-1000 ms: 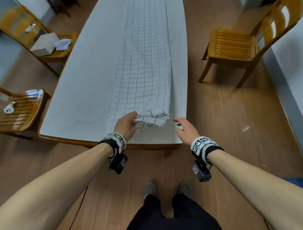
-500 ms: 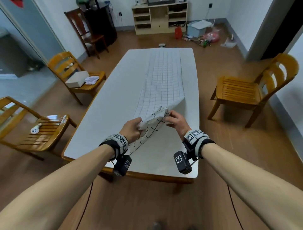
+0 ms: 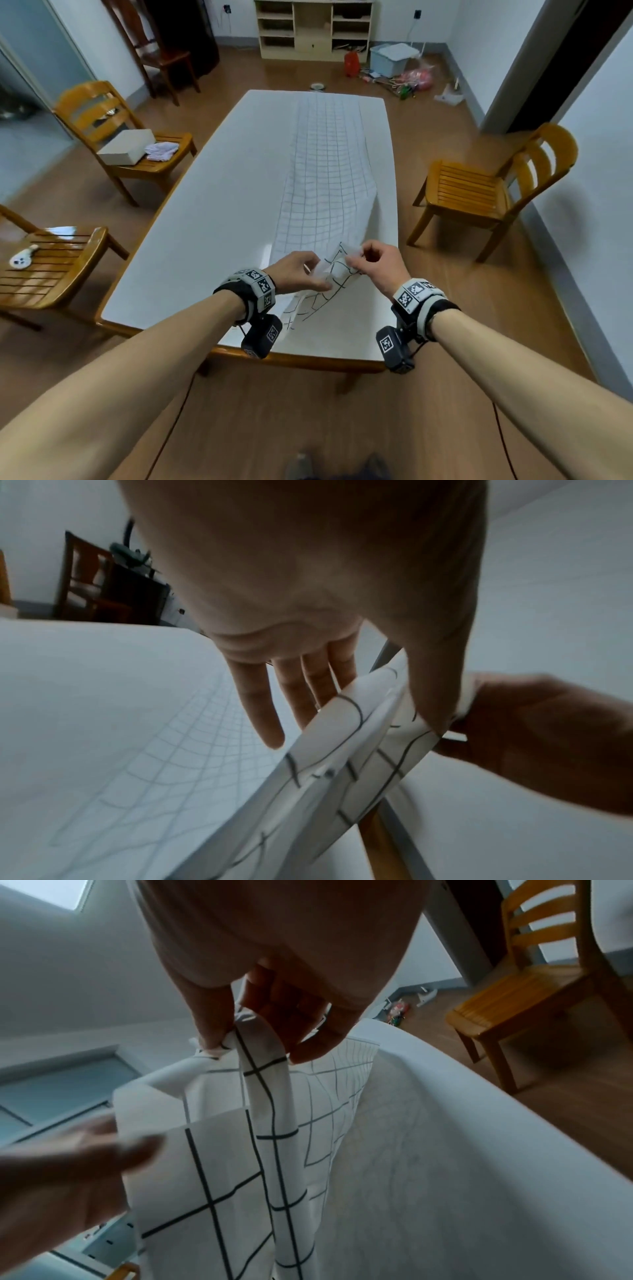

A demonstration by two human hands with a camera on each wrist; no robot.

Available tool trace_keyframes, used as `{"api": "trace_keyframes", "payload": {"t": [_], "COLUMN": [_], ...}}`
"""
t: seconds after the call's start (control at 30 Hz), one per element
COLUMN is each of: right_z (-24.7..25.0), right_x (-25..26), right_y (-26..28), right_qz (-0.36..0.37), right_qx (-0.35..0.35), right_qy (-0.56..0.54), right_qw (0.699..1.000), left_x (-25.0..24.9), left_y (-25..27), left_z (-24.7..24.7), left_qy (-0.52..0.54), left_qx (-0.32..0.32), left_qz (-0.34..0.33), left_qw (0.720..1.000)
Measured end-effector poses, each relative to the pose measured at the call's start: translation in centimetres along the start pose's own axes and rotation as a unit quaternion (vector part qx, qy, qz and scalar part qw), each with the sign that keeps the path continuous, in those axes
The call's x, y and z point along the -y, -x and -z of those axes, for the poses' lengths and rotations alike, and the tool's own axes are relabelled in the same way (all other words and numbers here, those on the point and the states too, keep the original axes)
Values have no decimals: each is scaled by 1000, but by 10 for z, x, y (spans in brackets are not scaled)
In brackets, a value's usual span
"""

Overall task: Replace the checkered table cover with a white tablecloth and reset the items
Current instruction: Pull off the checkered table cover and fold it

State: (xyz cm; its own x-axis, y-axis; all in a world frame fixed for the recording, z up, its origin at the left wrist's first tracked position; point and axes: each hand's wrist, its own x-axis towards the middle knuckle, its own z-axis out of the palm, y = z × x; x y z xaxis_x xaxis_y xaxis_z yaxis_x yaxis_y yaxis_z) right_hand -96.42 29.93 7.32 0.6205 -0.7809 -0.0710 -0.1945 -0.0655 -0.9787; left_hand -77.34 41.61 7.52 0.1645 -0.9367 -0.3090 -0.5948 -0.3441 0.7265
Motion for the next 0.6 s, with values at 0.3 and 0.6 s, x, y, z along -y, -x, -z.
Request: {"api": "trace_keyframes", "payload": {"t": [0.3,0.6], "right_z": [37,48], "right_x": [-4,-18], "right_y": [29,73], "right_qz": [34,-6], "right_qx": [-107,-185], "right_qy": [158,285], "right_qw": [981,940], "left_x": [-36,-47], "left_y": [-17,-10], "left_z": [-33,-65], "left_qy": [66,-135], "left_qx": [-57,-108], "left_qz": [-87,-206], "left_qw": [992,963]}}
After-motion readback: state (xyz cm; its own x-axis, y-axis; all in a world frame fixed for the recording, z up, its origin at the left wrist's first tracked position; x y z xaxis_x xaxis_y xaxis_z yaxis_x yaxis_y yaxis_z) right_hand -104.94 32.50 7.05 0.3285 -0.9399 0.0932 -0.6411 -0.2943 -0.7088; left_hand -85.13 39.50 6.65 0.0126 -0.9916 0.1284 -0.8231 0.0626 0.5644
